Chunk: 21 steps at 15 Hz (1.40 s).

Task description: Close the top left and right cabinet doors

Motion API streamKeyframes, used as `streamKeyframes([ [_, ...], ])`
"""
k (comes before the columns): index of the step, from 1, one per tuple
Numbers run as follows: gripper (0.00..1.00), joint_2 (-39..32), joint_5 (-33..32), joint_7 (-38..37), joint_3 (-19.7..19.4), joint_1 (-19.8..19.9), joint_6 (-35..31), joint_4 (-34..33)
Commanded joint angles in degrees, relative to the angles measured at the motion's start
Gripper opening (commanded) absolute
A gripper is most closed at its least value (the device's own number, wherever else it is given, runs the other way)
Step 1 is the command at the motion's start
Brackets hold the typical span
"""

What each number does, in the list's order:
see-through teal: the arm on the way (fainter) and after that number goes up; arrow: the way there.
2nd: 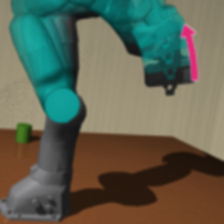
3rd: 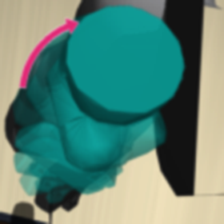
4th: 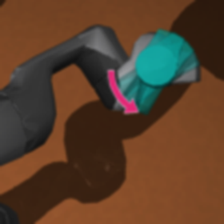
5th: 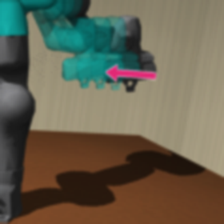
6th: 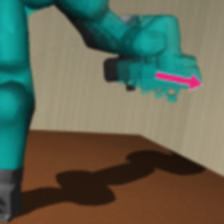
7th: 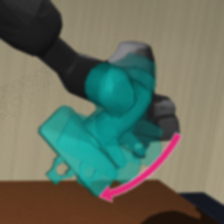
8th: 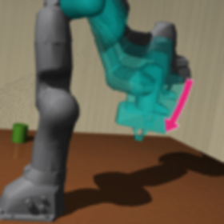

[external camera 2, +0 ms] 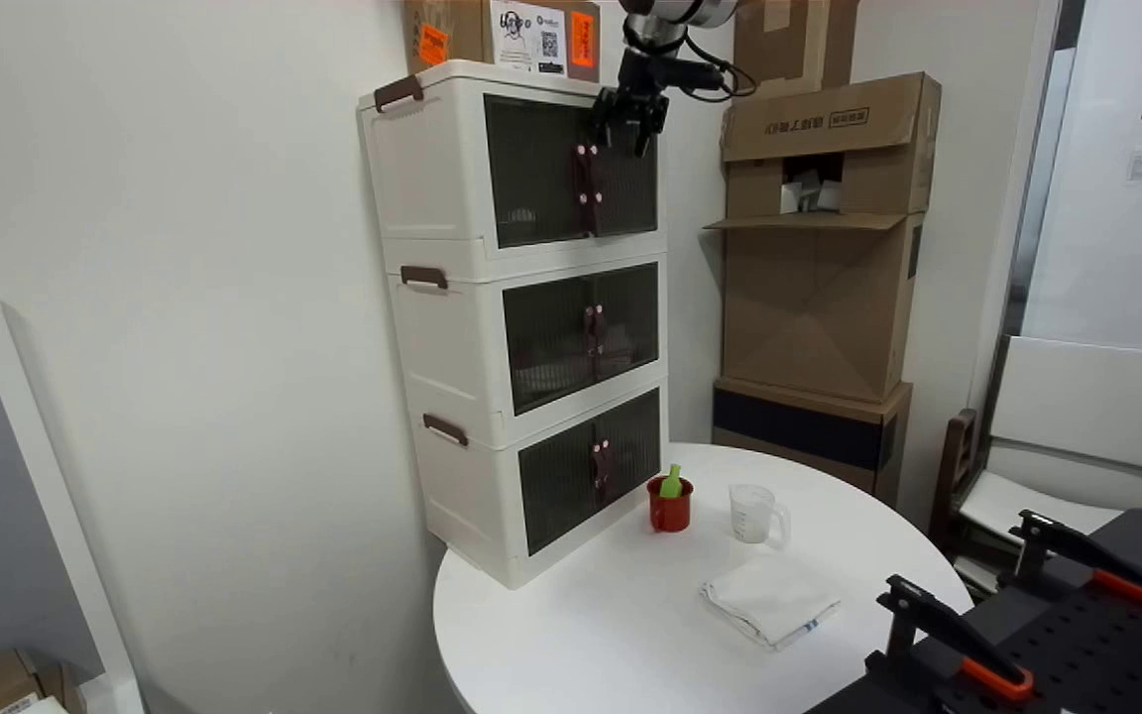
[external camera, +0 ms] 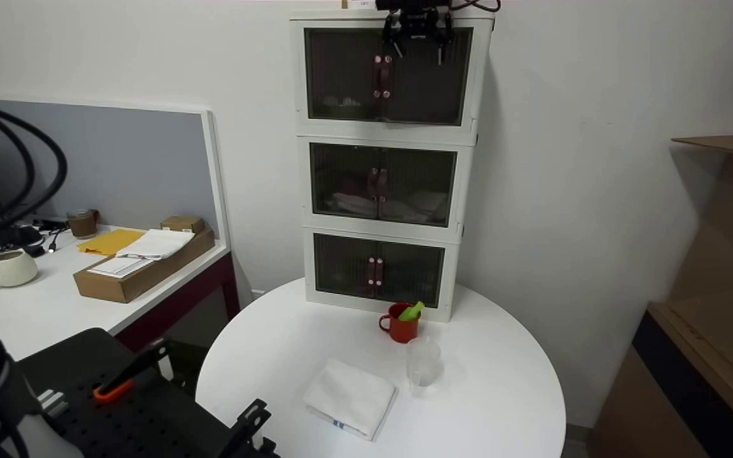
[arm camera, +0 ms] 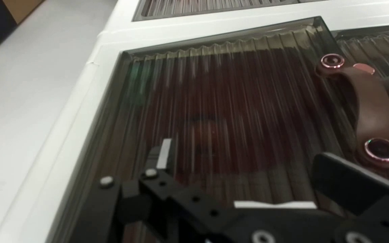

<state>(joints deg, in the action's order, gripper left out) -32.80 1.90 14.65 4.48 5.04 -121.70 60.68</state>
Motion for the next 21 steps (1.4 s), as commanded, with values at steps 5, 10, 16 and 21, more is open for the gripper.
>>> streamKeyframes([
  [5,1.00,0.1,0.0,0.0,0.0,0.0,-0.1,0.2],
  [10,1.00,3.8,0.0,0.4,-0.7,1.4,-3.9,5.8],
  [16,1.00,7.1,-0.1,3.0,-0.7,3.8,-12.1,13.0],
  [21,1.00,5.7,3.7,10.6,2.3,4.4,-18.4,16.7],
])
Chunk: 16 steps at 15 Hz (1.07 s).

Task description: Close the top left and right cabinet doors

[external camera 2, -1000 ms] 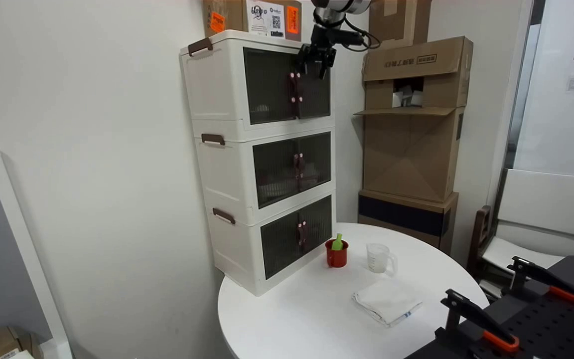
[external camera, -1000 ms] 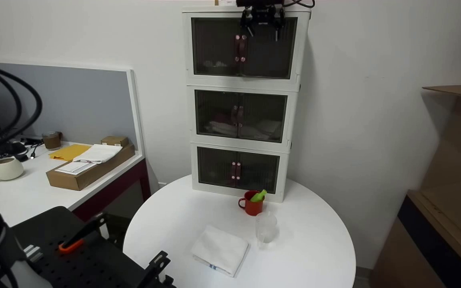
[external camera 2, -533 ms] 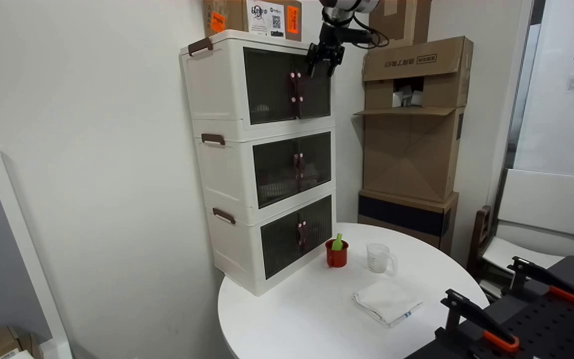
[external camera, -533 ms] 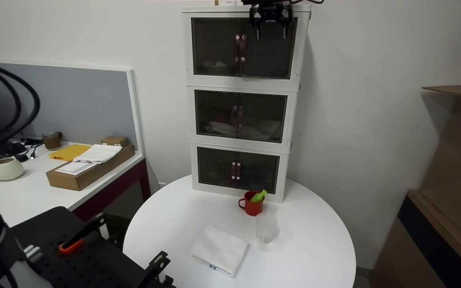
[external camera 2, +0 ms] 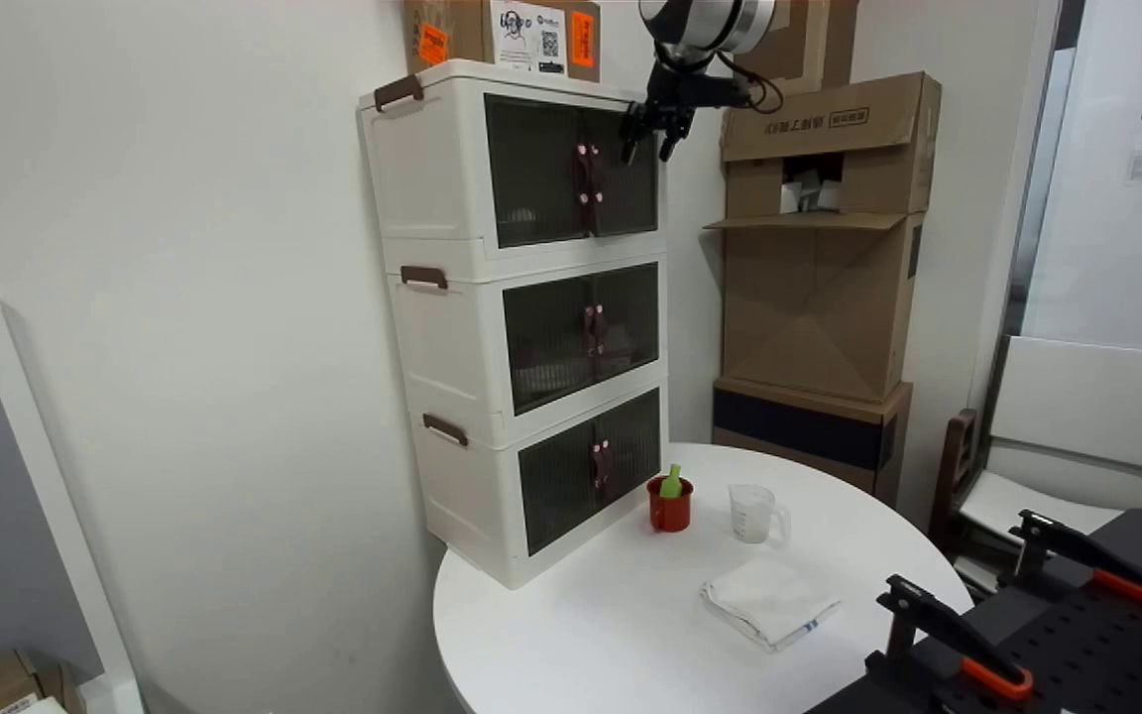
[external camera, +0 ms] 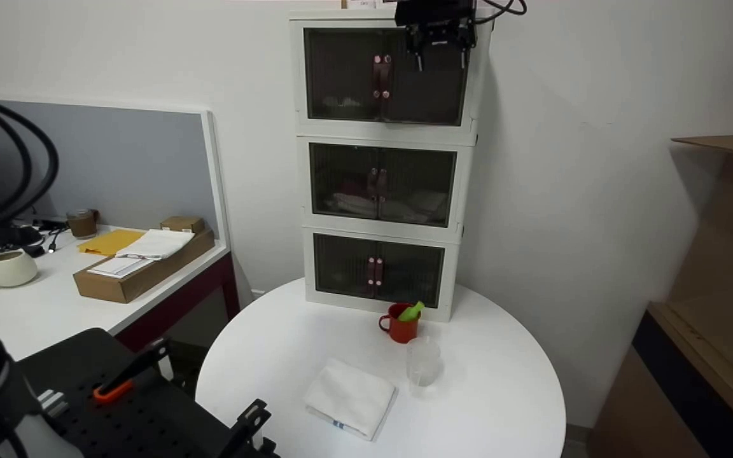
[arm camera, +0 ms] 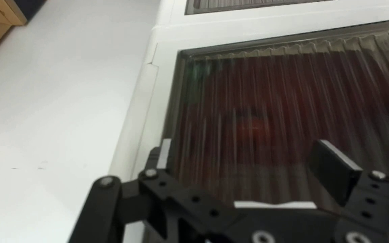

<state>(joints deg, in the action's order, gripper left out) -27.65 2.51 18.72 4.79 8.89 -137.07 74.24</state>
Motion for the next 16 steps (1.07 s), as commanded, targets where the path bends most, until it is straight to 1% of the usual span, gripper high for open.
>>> streamKeyframes([
  [1,1.00,0.3,3.9,8.8,3.0,0.6,-3.2,3.5],
  [5,1.00,-0.3,7.3,18.5,6.1,1.7,-5.0,4.5],
  [9,1.00,-1.3,9.6,22.9,6.8,2.4,-7.8,4.9],
  [12,1.00,-1.1,10.7,23.2,6.6,2.7,-7.3,5.0],
  [16,1.00,1.5,9.4,17.9,4.2,2.0,-5.5,6.8],
])
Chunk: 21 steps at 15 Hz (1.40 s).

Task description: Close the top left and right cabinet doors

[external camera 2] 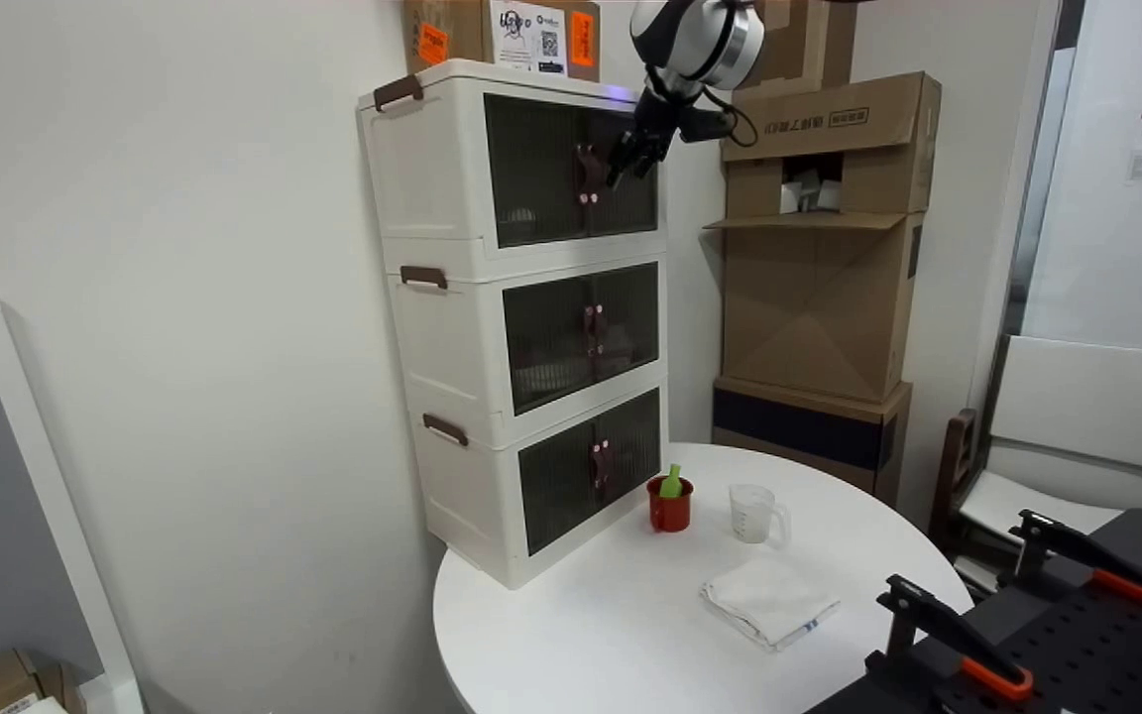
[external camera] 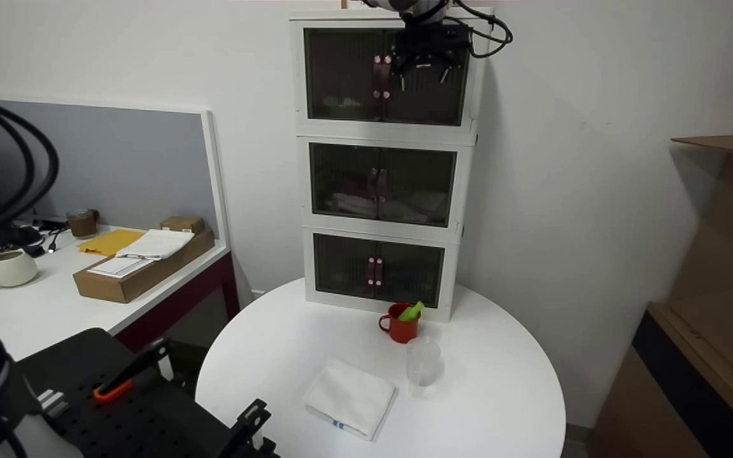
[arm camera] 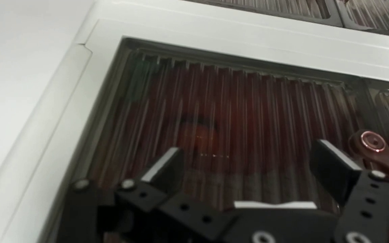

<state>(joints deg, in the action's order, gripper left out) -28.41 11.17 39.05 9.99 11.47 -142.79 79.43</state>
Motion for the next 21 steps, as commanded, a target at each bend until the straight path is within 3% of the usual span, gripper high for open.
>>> streamKeyframes([
  [1,1.00,3.2,0.6,-4.0,-1.5,-0.7,0.2,2.5],
  [5,1.00,9.4,-5.4,-15.2,-6.5,-3.7,-0.2,9.9],
  [9,1.00,18.1,-15.4,-29.3,-11.4,-7.6,4.1,20.5],
  [15,1.00,31.3,-17.2,-37.2,-9.7,-10.6,12.3,35.7],
  [21,1.00,43.8,-19.2,-44.6,-6.8,-12.6,9.5,50.7],
])
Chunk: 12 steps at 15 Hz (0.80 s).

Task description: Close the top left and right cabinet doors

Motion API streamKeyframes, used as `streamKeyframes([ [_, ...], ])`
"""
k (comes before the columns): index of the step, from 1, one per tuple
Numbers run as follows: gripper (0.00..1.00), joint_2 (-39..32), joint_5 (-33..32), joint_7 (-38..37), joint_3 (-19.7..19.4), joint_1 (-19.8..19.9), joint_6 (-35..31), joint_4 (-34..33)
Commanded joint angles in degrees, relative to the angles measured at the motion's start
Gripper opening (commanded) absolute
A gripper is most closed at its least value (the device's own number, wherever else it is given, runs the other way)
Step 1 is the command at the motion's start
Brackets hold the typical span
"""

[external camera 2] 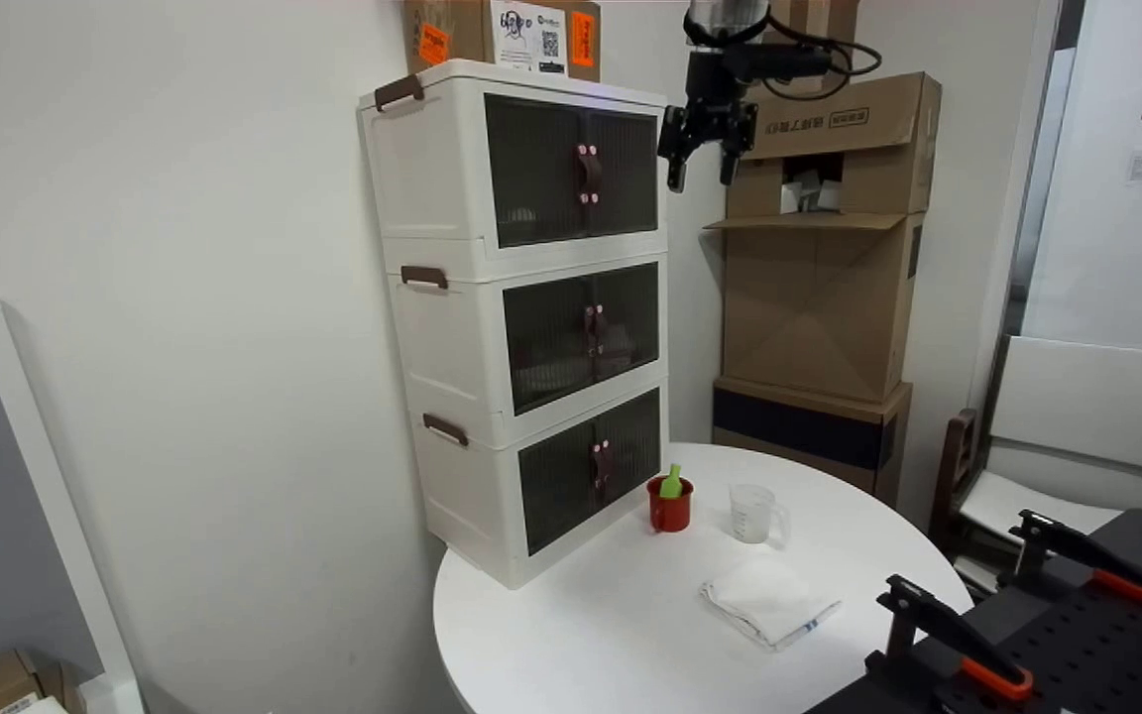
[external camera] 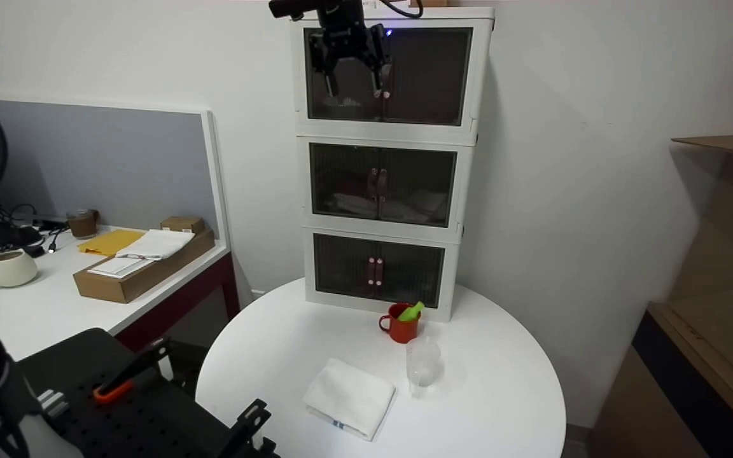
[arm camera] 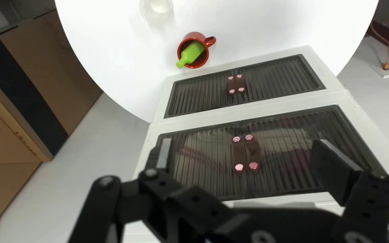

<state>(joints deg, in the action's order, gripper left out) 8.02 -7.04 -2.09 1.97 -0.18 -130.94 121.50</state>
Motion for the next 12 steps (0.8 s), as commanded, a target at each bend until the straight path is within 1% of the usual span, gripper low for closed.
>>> streamKeyframes([
  [1,1.00,9.4,-0.3,-3.7,1.7,-1.2,-3.6,10.9],
  [5,1.00,17.1,0.1,-4.7,3.1,-1.6,-6.9,18.4],
  [7,1.00,19.7,2.1,-3.8,2.7,-2.3,-6.5,20.6],
  [8,1.00,19.6,2.7,-4.8,3.0,-2.0,-3.2,20.1],
  [9,1.00,17.1,1.3,-3.6,3.1,-1.6,-4.8,18.2],
  [12,1.00,18.8,1.9,-3.7,3.1,-1.6,-3.7,19.6],
])
